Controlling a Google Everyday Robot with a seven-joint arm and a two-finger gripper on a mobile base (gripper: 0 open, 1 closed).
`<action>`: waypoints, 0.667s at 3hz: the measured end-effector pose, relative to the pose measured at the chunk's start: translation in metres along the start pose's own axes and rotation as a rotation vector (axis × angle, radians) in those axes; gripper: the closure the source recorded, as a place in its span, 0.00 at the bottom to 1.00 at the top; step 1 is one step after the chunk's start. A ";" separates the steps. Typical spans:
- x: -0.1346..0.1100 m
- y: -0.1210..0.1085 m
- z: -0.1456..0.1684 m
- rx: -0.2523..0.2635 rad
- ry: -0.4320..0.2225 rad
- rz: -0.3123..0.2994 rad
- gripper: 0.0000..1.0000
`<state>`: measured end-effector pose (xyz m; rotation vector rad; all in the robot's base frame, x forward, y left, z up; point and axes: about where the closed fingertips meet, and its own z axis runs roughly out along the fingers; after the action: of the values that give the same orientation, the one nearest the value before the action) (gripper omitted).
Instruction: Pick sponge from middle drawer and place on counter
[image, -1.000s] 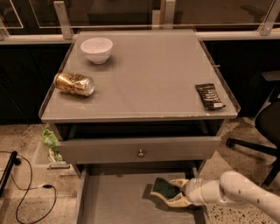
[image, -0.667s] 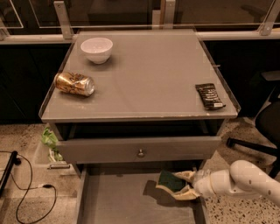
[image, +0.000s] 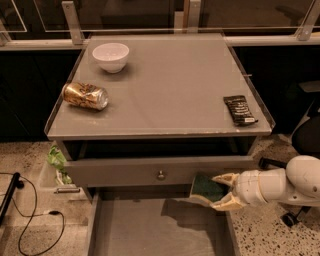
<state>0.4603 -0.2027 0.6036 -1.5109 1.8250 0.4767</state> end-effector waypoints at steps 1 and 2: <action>0.000 0.000 0.000 0.000 0.000 0.000 1.00; -0.012 0.006 -0.013 0.000 -0.010 -0.023 1.00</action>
Offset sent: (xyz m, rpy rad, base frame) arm -0.0196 -0.0008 0.0394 0.0037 -0.0461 0.0339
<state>0.4518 -0.2015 0.6196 -1.5256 1.7978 0.4723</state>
